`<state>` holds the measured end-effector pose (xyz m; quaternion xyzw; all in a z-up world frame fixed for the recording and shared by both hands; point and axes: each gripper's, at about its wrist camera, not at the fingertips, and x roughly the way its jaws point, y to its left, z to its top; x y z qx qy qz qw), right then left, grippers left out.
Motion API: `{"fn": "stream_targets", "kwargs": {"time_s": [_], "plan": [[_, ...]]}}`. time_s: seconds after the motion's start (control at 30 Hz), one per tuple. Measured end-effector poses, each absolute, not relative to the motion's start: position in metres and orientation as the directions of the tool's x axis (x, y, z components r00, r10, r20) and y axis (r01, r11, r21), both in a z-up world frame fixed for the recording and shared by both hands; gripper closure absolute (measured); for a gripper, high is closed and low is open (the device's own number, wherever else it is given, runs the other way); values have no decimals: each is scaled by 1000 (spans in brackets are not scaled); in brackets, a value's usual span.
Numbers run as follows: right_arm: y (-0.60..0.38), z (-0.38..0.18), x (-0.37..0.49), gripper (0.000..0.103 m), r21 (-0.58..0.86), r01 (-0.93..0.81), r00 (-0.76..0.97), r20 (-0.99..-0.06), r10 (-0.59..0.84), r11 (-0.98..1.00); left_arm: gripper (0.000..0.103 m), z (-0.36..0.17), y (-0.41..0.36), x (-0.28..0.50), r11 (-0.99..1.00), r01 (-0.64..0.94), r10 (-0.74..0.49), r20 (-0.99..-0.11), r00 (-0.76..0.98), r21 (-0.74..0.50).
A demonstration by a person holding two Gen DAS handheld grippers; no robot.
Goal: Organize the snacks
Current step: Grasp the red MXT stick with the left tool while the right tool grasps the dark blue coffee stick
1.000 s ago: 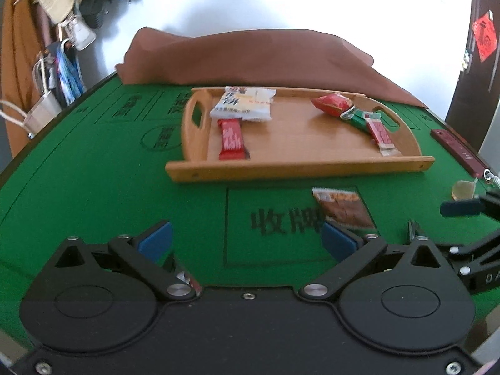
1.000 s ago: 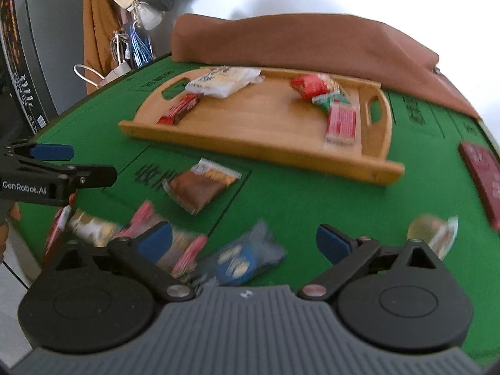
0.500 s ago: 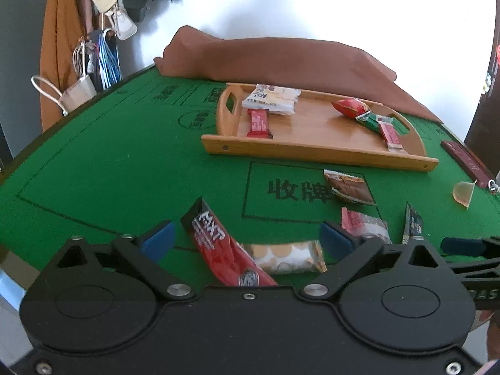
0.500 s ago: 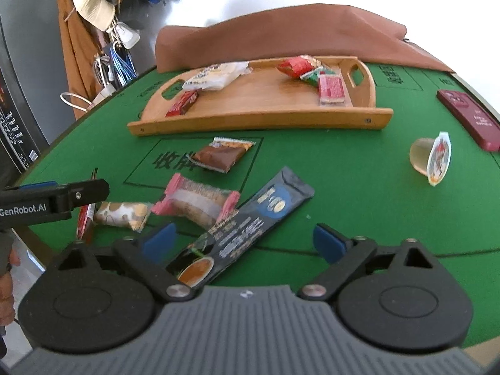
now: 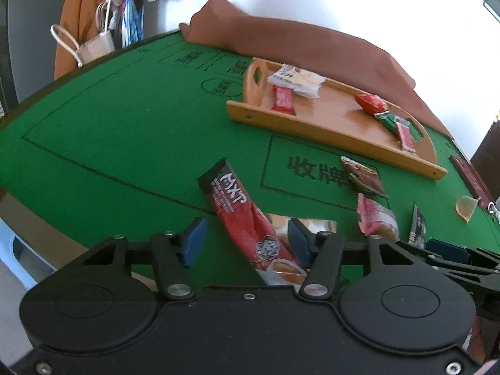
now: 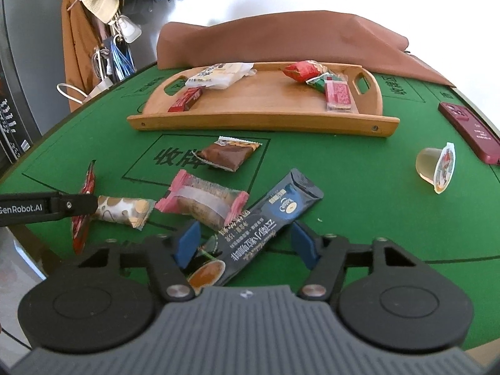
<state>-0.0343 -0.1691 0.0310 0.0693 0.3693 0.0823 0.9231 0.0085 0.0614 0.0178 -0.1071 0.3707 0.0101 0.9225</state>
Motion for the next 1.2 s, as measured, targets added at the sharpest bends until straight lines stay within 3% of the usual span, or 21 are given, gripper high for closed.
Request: {"fn": "stream_targets", "kwargs": {"time_s": [0.1, 0.47, 0.7, 0.83, 0.9, 1.0, 1.03, 1.1, 1.2], "plan": [[-169, 31, -33, 45, 167, -94, 722, -667, 182, 982, 51, 13, 65, 12, 969, -90, -98, -691, 716, -230], [-192, 29, -32, 45, 53, 16, 744, -667, 23, 998, 67, 13, 68, 22, 967, -80, -109, -679, 726, -241], [-201, 24, -27, 45, 40, 47, 741, -671, -8, 998, 67, 12, 77, 29, 959, -106, -104, -674, 731, -263], [-199, 24, -23, 45, 33, 23, 743, -669, 5, 999, 57, 11, 81, 34, 958, -131, -80, -674, 735, -256], [-197, 24, -21, 45, 38, -1, 741, -671, 26, 999, 58, 9, 82, 36, 959, -131, -76, -670, 738, -252], [-195, 24, -18, 46, 37, -22, 744, -667, 41, 999, 65, 8, 79, 40, 963, -128, -68, -672, 738, -239], [-194, 23, -17, 48, 37, -25, 744, -667, 43, 999, 73, 8, 78, 40, 962, -119, -80, -671, 737, -245], [-193, 24, -16, 57, 39, -36, 746, -664, 53, 999, 75, 7, 76, 41, 955, -116, -100, -668, 738, -272], [-189, 25, -14, 61, 25, -63, 746, -663, 64, 998, 77, 9, 71, 42, 957, -104, -106, -663, 741, -270]]}}
